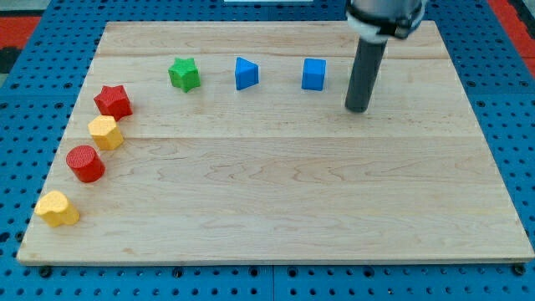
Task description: Push the green circle to the top left
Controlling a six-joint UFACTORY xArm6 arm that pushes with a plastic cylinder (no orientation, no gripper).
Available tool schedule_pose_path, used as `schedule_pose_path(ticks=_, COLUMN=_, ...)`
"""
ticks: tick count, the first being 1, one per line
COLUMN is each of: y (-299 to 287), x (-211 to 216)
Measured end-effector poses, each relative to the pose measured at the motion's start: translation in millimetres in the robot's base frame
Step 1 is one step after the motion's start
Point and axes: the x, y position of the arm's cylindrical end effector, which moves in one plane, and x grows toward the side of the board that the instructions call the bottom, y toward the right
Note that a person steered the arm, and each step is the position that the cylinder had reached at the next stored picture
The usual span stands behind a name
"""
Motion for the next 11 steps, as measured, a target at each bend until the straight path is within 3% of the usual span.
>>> schedule_pose_path(ticks=1, y=76, x=-60)
schedule_pose_path(ticks=2, y=26, x=-62)
schedule_pose_path(ticks=3, y=51, x=-51)
schedule_pose_path(ticks=5, y=-2, x=-15)
schedule_pose_path(ticks=6, y=-38, x=-35)
schedule_pose_path(ticks=7, y=-65, x=-87)
schedule_pose_path(ticks=8, y=-120, x=-97)
schedule_pose_path(ticks=10, y=-299, x=-106)
schedule_pose_path(ticks=11, y=-315, x=-106)
